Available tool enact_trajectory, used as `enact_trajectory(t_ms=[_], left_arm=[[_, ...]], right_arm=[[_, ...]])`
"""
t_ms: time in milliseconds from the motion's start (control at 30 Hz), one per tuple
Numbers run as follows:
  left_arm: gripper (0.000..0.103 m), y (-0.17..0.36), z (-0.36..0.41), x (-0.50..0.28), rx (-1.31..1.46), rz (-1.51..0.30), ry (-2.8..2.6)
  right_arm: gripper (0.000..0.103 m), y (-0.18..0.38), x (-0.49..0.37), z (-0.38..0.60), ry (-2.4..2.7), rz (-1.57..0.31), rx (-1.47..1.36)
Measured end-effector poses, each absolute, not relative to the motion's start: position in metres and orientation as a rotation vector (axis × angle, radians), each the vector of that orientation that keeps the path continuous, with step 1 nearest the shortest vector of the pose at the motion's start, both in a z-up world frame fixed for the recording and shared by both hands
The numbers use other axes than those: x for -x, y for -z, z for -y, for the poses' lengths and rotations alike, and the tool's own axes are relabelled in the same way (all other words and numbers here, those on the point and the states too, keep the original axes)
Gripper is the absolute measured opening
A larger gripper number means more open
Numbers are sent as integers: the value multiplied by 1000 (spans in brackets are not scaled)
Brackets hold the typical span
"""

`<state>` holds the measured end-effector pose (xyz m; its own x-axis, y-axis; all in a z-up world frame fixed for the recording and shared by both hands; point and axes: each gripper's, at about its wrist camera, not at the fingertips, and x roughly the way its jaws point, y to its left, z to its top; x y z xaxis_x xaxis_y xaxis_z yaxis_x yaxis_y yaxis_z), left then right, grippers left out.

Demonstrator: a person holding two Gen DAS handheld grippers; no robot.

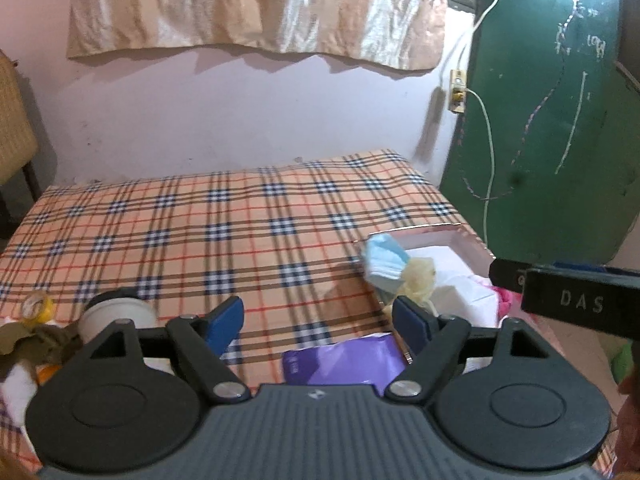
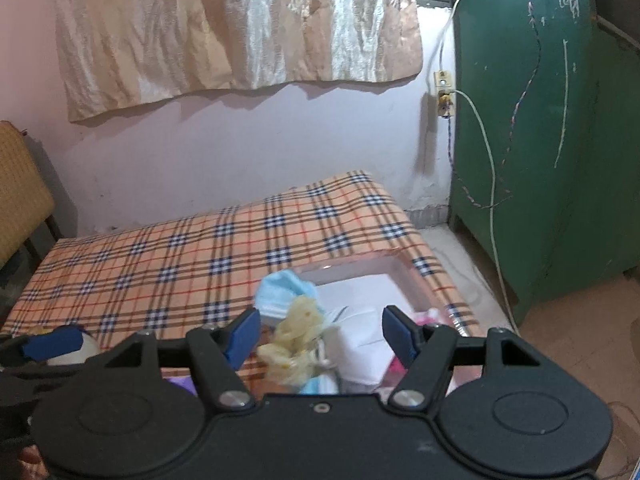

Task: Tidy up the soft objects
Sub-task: 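Move both open grippers back to the remaining pile on the bed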

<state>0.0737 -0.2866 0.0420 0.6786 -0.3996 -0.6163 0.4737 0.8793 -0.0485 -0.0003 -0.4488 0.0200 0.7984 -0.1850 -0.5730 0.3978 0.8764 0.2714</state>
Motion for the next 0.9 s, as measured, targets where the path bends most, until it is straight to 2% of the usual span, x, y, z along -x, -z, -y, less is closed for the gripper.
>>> enact_trajectory(t_ms=[900], left_arm=[[84, -49, 194, -71, -78, -661, 357]], right_arm=[[79, -36, -26, 347, 157, -590, -338]])
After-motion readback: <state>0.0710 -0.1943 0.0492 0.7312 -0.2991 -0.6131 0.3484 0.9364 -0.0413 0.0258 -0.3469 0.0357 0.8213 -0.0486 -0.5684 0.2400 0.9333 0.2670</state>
